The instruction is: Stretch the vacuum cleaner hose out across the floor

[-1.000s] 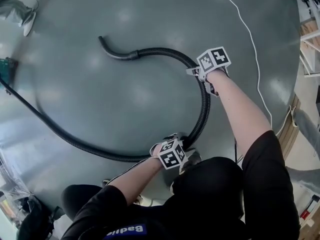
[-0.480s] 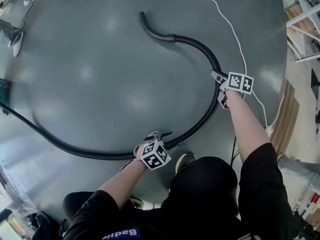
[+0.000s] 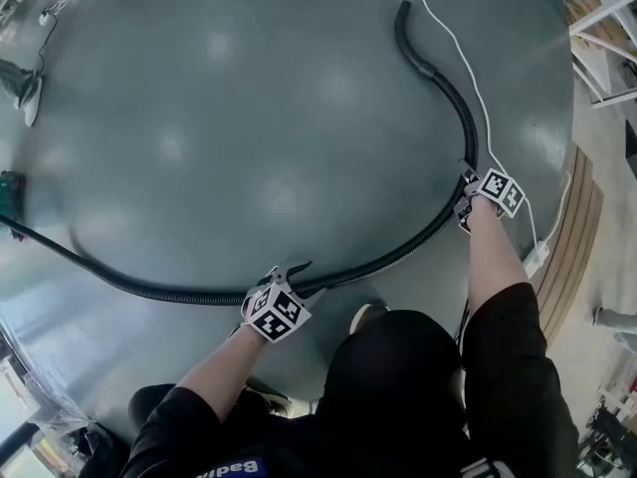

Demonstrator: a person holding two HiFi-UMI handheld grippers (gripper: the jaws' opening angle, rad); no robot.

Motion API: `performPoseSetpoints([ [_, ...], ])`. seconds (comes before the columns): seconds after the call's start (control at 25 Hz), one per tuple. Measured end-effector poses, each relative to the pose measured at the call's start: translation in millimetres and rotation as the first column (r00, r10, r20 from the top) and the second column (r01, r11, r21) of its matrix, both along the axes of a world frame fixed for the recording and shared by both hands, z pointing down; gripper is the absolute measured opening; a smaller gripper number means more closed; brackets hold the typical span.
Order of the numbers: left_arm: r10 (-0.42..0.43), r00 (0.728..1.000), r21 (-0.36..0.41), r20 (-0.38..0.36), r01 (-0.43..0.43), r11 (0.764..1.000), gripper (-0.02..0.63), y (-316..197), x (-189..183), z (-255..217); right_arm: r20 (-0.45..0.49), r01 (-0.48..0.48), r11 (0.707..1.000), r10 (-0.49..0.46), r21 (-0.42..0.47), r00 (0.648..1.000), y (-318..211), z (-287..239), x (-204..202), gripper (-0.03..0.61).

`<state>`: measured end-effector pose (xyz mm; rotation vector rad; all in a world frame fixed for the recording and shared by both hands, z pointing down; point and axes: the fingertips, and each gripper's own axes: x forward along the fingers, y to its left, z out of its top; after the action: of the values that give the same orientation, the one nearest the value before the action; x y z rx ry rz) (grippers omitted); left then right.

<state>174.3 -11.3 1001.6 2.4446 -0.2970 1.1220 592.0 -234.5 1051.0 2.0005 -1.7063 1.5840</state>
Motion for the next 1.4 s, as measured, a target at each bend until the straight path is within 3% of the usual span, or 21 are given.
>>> performPoseSetpoints([
  [0.32,-0.066,0.997,0.005,-0.036,0.067,0.998,0.241,-10.5,-4.5,-13.5,-0.075,0.019,0.995,-0.027,-0.101,0.997,24.5,33.9,19.4,0.181],
  [0.44,-0.090,0.995,0.000,-0.041,0.090,0.996,0.241,-12.0,-15.4,-15.8,-0.135,0.074,0.982,-0.098,-0.172,0.986,36.2,45.0,18.9,0.184],
  [0.6,-0.120,0.990,0.027,-0.073,0.122,0.992,0.239,-26.2,-28.4,-29.1,-0.171,0.083,0.976,-0.118,-0.199,0.978,42.1,43.1,23.8,0.242],
  [0.68,-0.140,0.986,0.045,-0.090,0.144,0.989,0.239,-30.4,-33.6,-34.1,-0.234,0.115,0.971,-0.164,-0.208,0.958,38.0,36.4,23.1,0.242],
  [0.76,-0.160,0.981,0.063,-0.112,0.168,0.984,0.239,-33.8,-38.8,-39.4,-0.331,0.169,0.966,-0.227,-0.194,0.916,28.1,21.3,13.5,0.242],
  [0.88,-0.182,0.971,0.087,-0.156,0.197,0.977,0.239,-40.3,-53.9,-50.9,-0.411,0.283,0.954,-0.298,-0.097,0.861,4.7,-13.3,-44.4,0.242],
  [0.96,-0.196,0.963,0.096,-0.187,0.216,0.972,0.239,-44.0,-71.1,-59.7,-0.387,0.409,0.913,-0.381,-0.012,0.840,-11.9,-34.0,-119.2,0.242],
  [1.16,-0.263,0.924,0.117,-0.278,0.304,0.946,0.239,-65.6,-123.1,-85.9,-0.227,0.648,0.736,-0.609,0.195,0.760,-60.7,-85.9,-328.6,0.238],
  [1.28,-0.308,0.887,0.125,-0.344,0.369,0.921,0.239,-89.0,-143.6,-103.7,-0.201,0.746,0.616,-0.721,0.253,0.663,-78.0,-112.6,-415.8,0.209],
  [1.4,-0.337,0.868,0.155,-0.364,0.413,0.897,0.232,-120.3,-182.7,-123.5,-0.238,0.828,0.498,-0.798,0.256,0.554,-84.7,-135.1,-484.5,0.184],
])
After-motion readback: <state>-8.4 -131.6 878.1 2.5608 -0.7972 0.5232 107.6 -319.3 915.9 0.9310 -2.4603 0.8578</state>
